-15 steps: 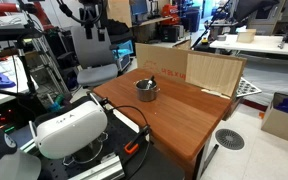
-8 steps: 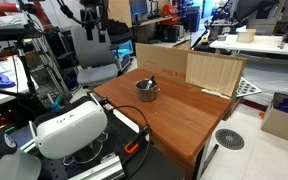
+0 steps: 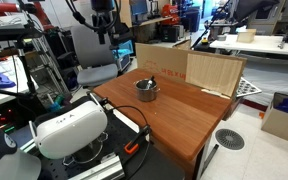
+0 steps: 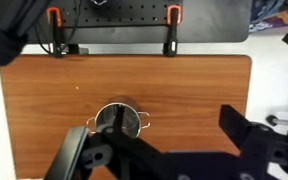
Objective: Remove the marker from the pot and put it on the table
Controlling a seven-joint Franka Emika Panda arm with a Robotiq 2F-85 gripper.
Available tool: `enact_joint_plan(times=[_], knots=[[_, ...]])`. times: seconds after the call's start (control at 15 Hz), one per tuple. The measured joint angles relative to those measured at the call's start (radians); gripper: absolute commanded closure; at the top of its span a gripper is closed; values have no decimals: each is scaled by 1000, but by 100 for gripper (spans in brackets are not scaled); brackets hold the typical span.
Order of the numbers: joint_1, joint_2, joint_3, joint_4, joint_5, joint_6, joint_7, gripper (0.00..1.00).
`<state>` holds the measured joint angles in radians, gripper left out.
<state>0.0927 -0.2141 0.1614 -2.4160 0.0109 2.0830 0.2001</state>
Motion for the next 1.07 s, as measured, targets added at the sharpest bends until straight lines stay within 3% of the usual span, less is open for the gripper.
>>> enact_joint_plan(times=[0.53, 1.07], knots=[[-24, 147, -45, 29, -46, 139, 0, 0], [-51, 307, -125, 139, -67, 162, -4, 0]])
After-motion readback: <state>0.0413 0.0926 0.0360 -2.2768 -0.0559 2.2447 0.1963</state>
